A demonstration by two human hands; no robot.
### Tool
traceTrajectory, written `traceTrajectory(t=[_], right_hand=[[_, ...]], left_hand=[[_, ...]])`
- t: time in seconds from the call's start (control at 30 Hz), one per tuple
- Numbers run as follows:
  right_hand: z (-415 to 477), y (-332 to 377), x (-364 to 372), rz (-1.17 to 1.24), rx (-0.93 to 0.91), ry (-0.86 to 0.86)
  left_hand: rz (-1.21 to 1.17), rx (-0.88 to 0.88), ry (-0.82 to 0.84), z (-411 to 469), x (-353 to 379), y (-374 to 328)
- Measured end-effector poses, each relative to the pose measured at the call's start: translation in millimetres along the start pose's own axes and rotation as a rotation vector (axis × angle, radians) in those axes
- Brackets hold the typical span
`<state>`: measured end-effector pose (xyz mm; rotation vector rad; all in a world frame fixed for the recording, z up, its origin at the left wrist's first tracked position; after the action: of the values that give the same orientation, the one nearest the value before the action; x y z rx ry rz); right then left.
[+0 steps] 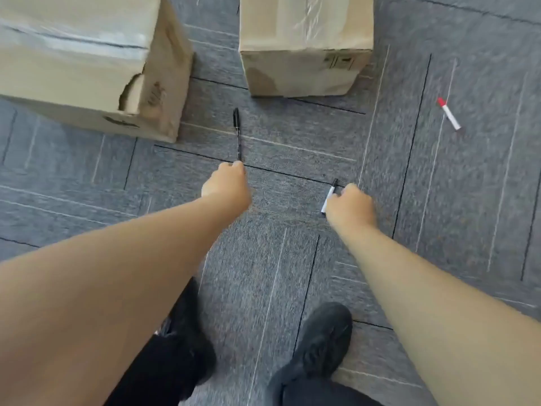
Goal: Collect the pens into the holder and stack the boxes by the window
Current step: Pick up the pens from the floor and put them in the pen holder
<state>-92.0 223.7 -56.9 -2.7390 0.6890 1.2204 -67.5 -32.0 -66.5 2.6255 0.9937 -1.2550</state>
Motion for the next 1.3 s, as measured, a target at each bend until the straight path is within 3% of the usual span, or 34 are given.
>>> traceTrajectory(t=[0.1,0.17,0.37,0.5,0.6,0.67,0.77,0.83,0.9,1.03,1.1,1.2,1.3], right_hand=[[47.1,-9.3,27.2,0.026,0.097,-0.062],[71.1,-15.1,55.4,0.067,0.145,-0.012],[101.3,6.0,77.8,0.016,0.092,0.036],[121.9,49.7,57.9,0.117,-0.06,-0.026],[128.7,80.4,44.6,0.146,-0.164,-0.083],[131.2,94.3,43.1,0.145,-0.198,-0.101],[130.9,109.2,54.4,0.173,-0.207,-0.05],[125.8,123.1,61.8,0.186,-0.222,-0.011],[118.5,144.7,65.5,0.177,-0.277,0.004],[107.1,184.9,62.1,0.147,-0.358,-0.005],[101.1,198.0,58.7,0.164,-0.37,-0.025],[90.1,202.4,55.9,0.233,-0.371,-0.026],[74.1,183.3,52.3,0.267,-0.398,0.005]], left_hand=[[0.049,-0.048,-0.029,45.9,24.2,10.8],[0.049,-0.06,0.017,65.4,47.7,21.5],[0.038,0.053,0.021,98.6,49.7,57.1],[-0.296,0.046,-0.264,117.6,-6.4,50.9],[-0.364,0.034,-0.37,125.0,-24.5,48.0],[-0.251,0.092,-0.243,122.6,-4.3,46.3],[-0.03,0.262,0.117,96.8,58.2,48.0],[0.105,0.265,0.2,90.0,78.5,64.6],[0.096,0.239,0.147,88.9,72.7,74.6],[-0.276,0.089,-0.19,103.1,7.3,70.1],[-0.347,0.032,-0.274,118.3,-17.1,59.8],[-0.43,-0.018,-0.235,146.1,-22.3,39.9],[-0.364,-0.072,-0.121,157.0,-4.3,28.3]])
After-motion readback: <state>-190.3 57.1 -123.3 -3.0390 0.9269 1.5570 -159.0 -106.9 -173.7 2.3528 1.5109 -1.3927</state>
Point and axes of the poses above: each hand's wrist, its own z-axis towards the middle knuckle, its own x-axis out of the palm, y = z × x, the point moved 10 cm from there along z, towards the middle knuckle, and after that the axes turned 7 degrees about -z, right-handed, at the moved point
